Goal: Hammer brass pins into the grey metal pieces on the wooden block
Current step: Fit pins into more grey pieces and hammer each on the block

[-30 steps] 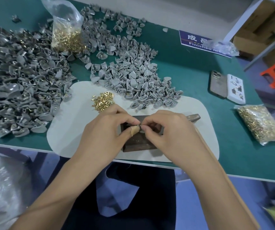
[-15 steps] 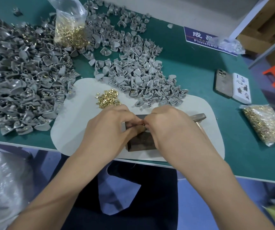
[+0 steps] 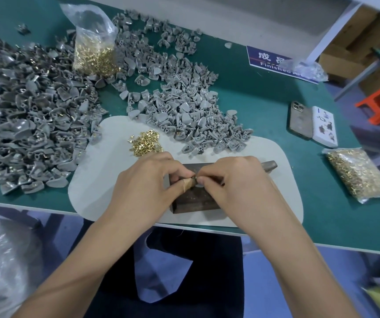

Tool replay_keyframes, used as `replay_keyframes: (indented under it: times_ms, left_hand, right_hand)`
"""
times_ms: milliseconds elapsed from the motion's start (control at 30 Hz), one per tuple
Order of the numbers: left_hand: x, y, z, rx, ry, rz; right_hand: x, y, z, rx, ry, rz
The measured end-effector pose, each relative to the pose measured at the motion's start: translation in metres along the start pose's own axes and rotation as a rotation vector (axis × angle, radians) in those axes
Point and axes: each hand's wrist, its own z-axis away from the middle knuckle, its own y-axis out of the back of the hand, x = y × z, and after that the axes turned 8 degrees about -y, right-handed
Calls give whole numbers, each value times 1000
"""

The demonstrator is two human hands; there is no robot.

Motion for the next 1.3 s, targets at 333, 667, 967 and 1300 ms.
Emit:
replay_keyframes:
  times_ms: [333, 667, 967, 1300]
  left_hand:
    - [-1, -2, 0, 24, -15, 11]
    - [6, -2, 0, 38, -39, -33]
    - [7, 0, -6, 37, -70, -106]
    - [6, 0, -6, 29, -76, -117]
  right_hand:
    - [106, -13, 34, 246, -609, 6]
    - [77, 12, 51, 224, -487, -401]
    - [19, 11, 48, 223, -200, -215]
    - [17, 17, 49, 269, -208, -141]
